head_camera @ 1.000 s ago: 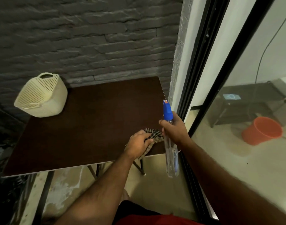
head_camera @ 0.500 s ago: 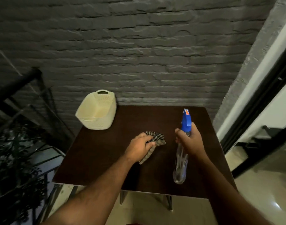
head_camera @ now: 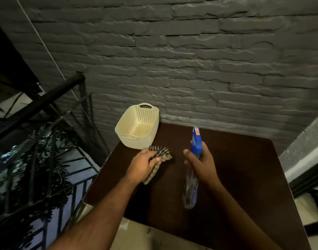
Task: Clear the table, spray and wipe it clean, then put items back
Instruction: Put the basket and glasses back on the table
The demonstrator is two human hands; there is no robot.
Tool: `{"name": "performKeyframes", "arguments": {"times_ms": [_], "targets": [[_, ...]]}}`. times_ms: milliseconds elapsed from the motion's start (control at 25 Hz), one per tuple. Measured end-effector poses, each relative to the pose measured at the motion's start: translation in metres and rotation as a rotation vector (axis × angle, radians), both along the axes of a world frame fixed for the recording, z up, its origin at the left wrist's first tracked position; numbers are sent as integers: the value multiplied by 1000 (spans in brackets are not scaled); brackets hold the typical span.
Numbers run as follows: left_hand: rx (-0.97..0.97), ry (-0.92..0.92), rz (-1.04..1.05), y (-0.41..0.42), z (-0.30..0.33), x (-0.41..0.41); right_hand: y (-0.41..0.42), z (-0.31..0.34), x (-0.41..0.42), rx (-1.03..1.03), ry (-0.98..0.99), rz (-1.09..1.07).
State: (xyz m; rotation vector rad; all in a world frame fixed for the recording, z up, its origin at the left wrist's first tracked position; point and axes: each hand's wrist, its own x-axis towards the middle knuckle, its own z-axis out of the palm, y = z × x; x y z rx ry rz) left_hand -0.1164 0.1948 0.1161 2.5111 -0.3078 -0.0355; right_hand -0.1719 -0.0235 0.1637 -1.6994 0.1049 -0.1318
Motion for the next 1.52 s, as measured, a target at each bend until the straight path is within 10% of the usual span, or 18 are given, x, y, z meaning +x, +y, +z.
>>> {"name": "performKeyframes", "arguments": {"times_ms": [520, 1080, 1520], "targets": [[-17, -86, 92, 43, 28, 86, 45, 20, 77, -26, -79, 45], [247, -101, -278, 112, 20, 304, 122, 90, 250, -166, -25, 138], [549, 99, -630, 96, -90, 320, 153, 52, 402, -503, 179, 173]]}}
